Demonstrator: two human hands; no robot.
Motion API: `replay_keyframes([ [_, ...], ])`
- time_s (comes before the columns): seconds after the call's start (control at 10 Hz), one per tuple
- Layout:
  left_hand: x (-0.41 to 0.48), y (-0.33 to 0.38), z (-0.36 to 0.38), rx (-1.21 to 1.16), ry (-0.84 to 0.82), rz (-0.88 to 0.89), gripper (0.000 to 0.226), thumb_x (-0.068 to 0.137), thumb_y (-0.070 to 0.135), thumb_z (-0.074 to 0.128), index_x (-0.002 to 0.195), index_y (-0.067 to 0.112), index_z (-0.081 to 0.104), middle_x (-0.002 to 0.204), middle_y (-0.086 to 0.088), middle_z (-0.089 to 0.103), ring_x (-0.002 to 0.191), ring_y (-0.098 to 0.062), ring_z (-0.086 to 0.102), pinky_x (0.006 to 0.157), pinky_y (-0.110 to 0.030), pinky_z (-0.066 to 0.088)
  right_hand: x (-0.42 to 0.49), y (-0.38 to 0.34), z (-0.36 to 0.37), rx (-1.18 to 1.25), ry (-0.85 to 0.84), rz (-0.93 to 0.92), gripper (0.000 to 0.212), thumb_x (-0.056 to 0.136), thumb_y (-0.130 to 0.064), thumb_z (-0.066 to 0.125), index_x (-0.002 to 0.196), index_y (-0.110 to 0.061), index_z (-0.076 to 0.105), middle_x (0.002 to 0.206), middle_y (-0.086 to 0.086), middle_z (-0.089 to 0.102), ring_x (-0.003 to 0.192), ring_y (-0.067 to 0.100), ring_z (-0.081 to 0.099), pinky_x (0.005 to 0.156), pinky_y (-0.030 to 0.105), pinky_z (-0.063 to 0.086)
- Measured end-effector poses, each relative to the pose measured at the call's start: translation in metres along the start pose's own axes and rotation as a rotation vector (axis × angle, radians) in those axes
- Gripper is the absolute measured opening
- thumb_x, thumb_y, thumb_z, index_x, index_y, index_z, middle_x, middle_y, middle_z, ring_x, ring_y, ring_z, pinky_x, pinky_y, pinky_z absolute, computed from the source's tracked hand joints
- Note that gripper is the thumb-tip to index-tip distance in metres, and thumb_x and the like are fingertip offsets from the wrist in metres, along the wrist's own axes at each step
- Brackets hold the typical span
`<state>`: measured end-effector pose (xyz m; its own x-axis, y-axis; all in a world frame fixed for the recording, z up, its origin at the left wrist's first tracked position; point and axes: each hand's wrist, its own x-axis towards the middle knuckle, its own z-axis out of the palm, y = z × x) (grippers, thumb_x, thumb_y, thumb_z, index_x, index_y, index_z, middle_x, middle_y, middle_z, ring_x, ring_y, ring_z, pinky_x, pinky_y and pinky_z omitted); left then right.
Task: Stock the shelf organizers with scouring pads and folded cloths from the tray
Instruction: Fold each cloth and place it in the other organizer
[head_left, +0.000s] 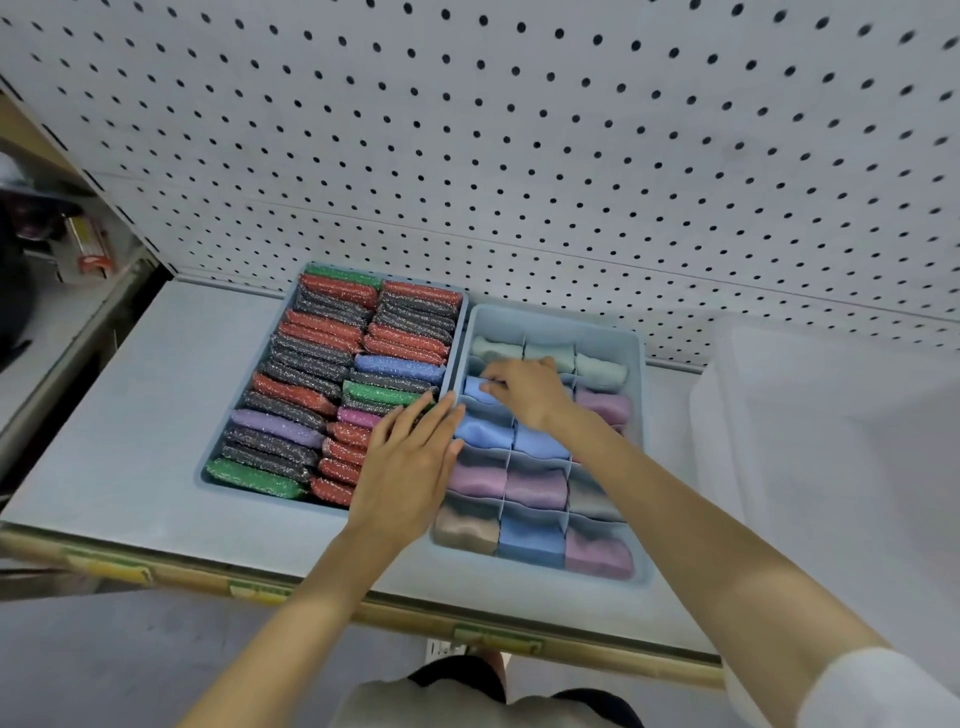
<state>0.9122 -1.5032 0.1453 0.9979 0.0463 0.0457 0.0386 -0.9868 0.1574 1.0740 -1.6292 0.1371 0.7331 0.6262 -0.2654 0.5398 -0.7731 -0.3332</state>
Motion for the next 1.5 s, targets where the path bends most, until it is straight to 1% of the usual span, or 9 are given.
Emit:
replay_keyframes([
  [0.2,-0.001,-0.001,0.002,-0.005,0.008,0.004,0.048,0.101,0.034,0.023,0.136,0.017,0.052,0.142,0.003,0.05,0.133,-0.02,0.041,0.107,-0.037,0.028,-0.018,0.025,-0.038,0.315,0.247,0.075,0.022,0.095,-0.019,0.054,0.109,-0.014,0.069,0.111,0.006,0.07,0.101,0.026,0.064,0.091,0.034,0.046],
  [0.3,-0.001,-0.001,0.002,-0.016,0.007,0.003,0.05,0.101,0.034,0.021,0.136,0.017,0.051,0.142,0.003,0.05,0.134,-0.02,0.041,0.107,-0.038,0.03,-0.03,0.068,-0.063,0.107,0.265,0.25,0.024,0.094,-0.015,0.051,0.111,-0.01,0.067,0.113,0.012,0.068,0.104,0.031,0.062,0.09,0.038,0.046],
  [0.5,-0.001,-0.001,0.001,-0.01,0.004,0.007,0.05,0.101,0.035,0.02,0.137,0.017,0.05,0.142,0.002,0.05,0.133,-0.021,0.041,0.106,-0.039,0.033,-0.029,0.079,-0.057,-0.265,-0.097,0.189,0.023,0.094,-0.011,0.04,0.108,-0.012,0.058,0.105,0.011,0.064,0.1,0.03,0.058,0.08,0.033,0.037],
  [0.6,-0.001,0.0,0.001,-0.017,0.011,0.006,0.049,0.101,0.034,0.022,0.136,0.016,0.051,0.142,0.002,0.05,0.133,-0.021,0.042,0.105,-0.04,0.034,-0.023,0.081,-0.059,-0.297,-0.101,0.204,0.018,0.085,-0.001,0.043,0.087,-0.015,0.054,0.083,0.006,0.058,0.08,0.027,0.054,0.069,0.028,0.032],
  [0.8,-0.001,-0.002,0.004,0.008,0.0,0.002,0.049,0.101,0.034,0.021,0.138,0.018,0.049,0.144,0.003,0.048,0.135,-0.019,0.039,0.106,-0.037,0.028,-0.054,0.088,-0.057,0.197,0.135,0.148,0.014,0.088,-0.014,0.06,0.097,-0.013,0.071,0.091,-0.004,0.068,0.087,0.016,0.061,0.084,0.028,0.045],
  [0.9,-0.001,-0.003,0.004,-0.003,-0.004,0.005,0.051,0.101,0.035,0.018,0.139,0.018,0.048,0.145,0.004,0.046,0.136,-0.019,0.037,0.108,-0.038,0.029,-0.077,0.081,-0.05,0.07,-0.01,0.05,0.007,0.088,-0.023,0.062,0.086,-0.023,0.069,0.082,-0.006,0.065,0.081,0.018,0.059,0.071,0.03,0.042],
  [1.1,-0.001,-0.001,0.003,-0.003,-0.012,0.003,0.051,0.101,0.035,0.019,0.139,0.018,0.048,0.144,0.002,0.048,0.136,-0.02,0.039,0.106,-0.039,0.03,-0.065,0.079,-0.036,-0.297,-0.008,0.089,0.016,0.089,-0.02,0.05,0.098,-0.013,0.063,0.099,0.012,0.067,0.092,0.033,0.061,0.066,0.031,0.038],
  [1.3,0.0,0.0,0.002,-0.001,-0.003,0.003,0.051,0.101,0.035,0.019,0.139,0.017,0.048,0.144,0.002,0.048,0.135,-0.021,0.039,0.106,-0.04,0.031,-0.064,0.076,-0.041,-0.3,-0.066,0.109,0.005,0.084,-0.017,0.056,0.082,-0.015,0.059,0.092,0.011,0.065,0.092,0.033,0.06,0.064,0.028,0.033],
  [1.5,-0.001,-0.001,0.002,0.007,0.001,0.014,0.051,0.101,0.034,0.019,0.139,0.016,0.048,0.143,0.001,0.049,0.135,-0.022,0.04,0.105,-0.04,0.032,-0.085,0.075,-0.053,-0.009,0.047,0.072,0.016,0.085,-0.01,0.057,0.092,-0.007,0.07,0.096,0.008,0.07,0.09,0.03,0.062,0.079,0.036,0.048],
])
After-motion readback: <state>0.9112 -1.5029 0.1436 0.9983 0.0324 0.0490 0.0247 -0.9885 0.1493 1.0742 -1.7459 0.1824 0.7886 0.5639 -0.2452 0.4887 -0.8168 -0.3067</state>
